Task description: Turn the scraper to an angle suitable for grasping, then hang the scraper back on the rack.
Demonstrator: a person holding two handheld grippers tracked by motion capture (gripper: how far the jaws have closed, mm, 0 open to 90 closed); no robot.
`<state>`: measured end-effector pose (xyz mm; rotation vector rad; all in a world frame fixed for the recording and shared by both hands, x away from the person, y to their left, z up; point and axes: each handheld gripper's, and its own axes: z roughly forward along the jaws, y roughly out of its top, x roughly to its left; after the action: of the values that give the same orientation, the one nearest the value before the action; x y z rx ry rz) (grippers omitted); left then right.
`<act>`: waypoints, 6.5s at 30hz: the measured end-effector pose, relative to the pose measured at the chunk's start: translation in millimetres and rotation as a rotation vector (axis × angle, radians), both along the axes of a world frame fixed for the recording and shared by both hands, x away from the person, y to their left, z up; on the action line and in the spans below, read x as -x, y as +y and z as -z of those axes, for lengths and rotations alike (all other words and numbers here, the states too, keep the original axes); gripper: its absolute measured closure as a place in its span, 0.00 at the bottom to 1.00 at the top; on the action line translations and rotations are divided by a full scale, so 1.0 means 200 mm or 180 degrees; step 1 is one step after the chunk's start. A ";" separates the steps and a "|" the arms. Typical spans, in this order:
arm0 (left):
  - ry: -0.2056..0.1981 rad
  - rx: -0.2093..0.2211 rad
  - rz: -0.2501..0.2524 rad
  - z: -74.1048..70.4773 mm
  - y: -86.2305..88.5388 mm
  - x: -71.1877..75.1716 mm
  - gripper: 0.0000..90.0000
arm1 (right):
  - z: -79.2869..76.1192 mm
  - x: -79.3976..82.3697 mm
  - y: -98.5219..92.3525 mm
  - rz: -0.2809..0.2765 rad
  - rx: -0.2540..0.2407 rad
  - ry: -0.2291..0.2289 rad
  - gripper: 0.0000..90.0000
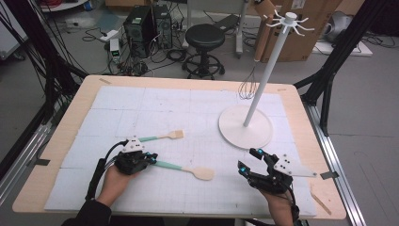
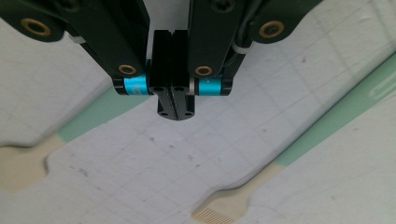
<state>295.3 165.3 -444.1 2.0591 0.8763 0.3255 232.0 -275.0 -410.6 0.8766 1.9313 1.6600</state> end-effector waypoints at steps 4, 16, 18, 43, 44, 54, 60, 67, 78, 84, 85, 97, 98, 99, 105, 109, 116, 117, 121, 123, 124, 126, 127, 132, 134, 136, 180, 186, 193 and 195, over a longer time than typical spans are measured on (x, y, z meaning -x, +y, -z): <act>-0.0088 -0.0025 -0.0129 -0.02 0.02 0.00 1.00 | 0.00 0.00 0.00 -0.0010 0.0011 0.0010 0.38; 0.0031 -0.0081 -0.0177 0.02 0.07 0.04 1.00 | 0.00 0.01 -0.01 0.0012 0.0017 0.0006 0.38; -0.0003 -0.0076 -0.0184 0.02 0.05 0.04 1.00 | 0.00 0.01 0.00 0.0006 0.0014 0.0016 0.38; -0.0654 0.0977 -0.0289 -0.11 0.23 0.15 0.63 | 0.00 -0.01 0.05 0.0049 0.0170 0.0082 0.23; -0.0726 0.0996 -0.0306 -0.12 0.25 0.16 0.59 | 0.00 -0.01 0.06 0.0046 0.0189 0.0073 0.22; -0.1104 0.1288 -0.0521 -0.15 0.40 0.25 0.18 | -0.05 0.02 0.07 -0.0024 0.0263 0.0051 0.18; -0.1138 0.1301 -0.0576 -0.14 0.47 0.30 0.18 | -0.04 0.01 0.08 0.0038 0.0260 0.0105 0.18; -0.1145 0.1341 -0.0629 -0.14 0.53 0.31 0.18 | -0.04 0.00 0.11 -0.0044 0.0291 0.0142 0.18; -0.1169 0.1290 -0.0592 -0.14 0.53 0.32 0.18 | -0.04 -0.03 0.17 -0.0111 0.0355 0.0189 0.18; -0.1173 0.1277 -0.0607 -0.14 0.52 0.32 0.18 | -0.05 -0.07 0.23 -0.0249 0.0449 0.0208 0.18; -0.1178 0.1262 -0.0611 -0.14 0.52 0.33 0.18 | -0.05 -0.08 0.25 -0.0295 0.0472 0.0233 0.18; -0.1091 0.1266 -0.0538 -0.11 0.46 0.31 0.18 | 0.00 -0.19 0.45 -0.0661 0.0857 0.0456 0.26; -0.1098 0.1265 -0.0533 -0.12 0.46 0.31 0.18 | 0.00 -0.20 0.47 -0.0714 0.0899 0.0480 0.28; -0.1088 0.1265 -0.0518 -0.12 0.45 0.31 0.18 | 0.01 -0.21 0.49 -0.0750 0.0953 0.0495 0.29; -0.1072 0.1257 -0.0493 -0.10 0.44 0.31 0.18 | 0.06 -0.26 0.60 -0.1055 0.1229 0.0598 0.46; -0.1048 0.1254 -0.0486 -0.10 0.44 0.31 0.18 | 0.11 -0.29 0.66 -0.1208 0.1413 0.0685 0.54; -0.1043 0.1241 -0.0476 -0.10 0.44 0.31 0.18 | 0.14 -0.34 0.75 -0.1424 0.1547 0.0799 0.65; -0.1039 0.1250 -0.0475 -0.10 0.44 0.31 0.18 | 0.14 -0.34 0.76 -0.1465 0.1560 0.0802 0.66; -0.1044 0.1257 -0.0486 -0.09 0.45 0.31 0.18 | 0.17 -0.36 0.78 -0.1514 0.1638 0.0865 0.72; -0.1042 0.1258 -0.0490 -0.09 0.45 0.31 0.18 | 0.17 -0.36 0.78 -0.1508 0.1623 0.0855 0.77; -0.1037 0.1249 -0.0487 -0.09 0.45 0.31 0.18 | 0.17 -0.36 0.78 -0.1524 0.1624 0.0842 0.80; -0.1024 0.1252 -0.0504 -0.08 0.46 0.31 0.18 | 0.17 -0.36 0.78 -0.1568 0.1629 0.0870 0.87; -0.1025 0.1259 -0.0518 -0.08 0.46 0.31 0.18 | 0.17 -0.35 0.78 -0.1593 0.1645 0.0861 0.87; -0.1033 0.1259 -0.0504 -0.09 0.45 0.31 0.19 | 0.17 -0.36 0.78 -0.1583 0.1577 0.0939 0.89; -0.1034 0.1264 -0.0495 -0.09 0.45 0.31 0.19 | 0.17 -0.36 0.78 -0.1582 0.1580 0.0950 0.89; -0.1032 0.1278 -0.0500 -0.09 0.45 0.31 0.19 | 0.17 -0.36 0.78 -0.1560 0.1592 0.0927 0.89; -0.0648 0.1919 0.0103 -0.31 0.18 0.30 0.37 | -0.10 -0.09 0.67 -0.1341 -0.0039 0.0115 0.90; -0.0537 0.1997 0.0182 -0.32 0.13 0.28 0.41 | -0.09 -0.08 0.70 -0.1363 0.0017 0.0102 0.90; -0.0339 0.2224 0.0294 -0.33 0.05 0.25 0.47 | -0.10 -0.05 0.73 -0.1366 -0.0002 0.0016 0.90; -0.0331 0.2245 0.0267 -0.33 0.04 0.25 0.45 | -0.11 -0.04 0.74 -0.1376 -0.0002 -0.0020 0.90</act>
<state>245.1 173.2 -377.7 1.4045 0.7060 0.0564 239.9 -126.7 -388.7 0.4703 2.2300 1.8901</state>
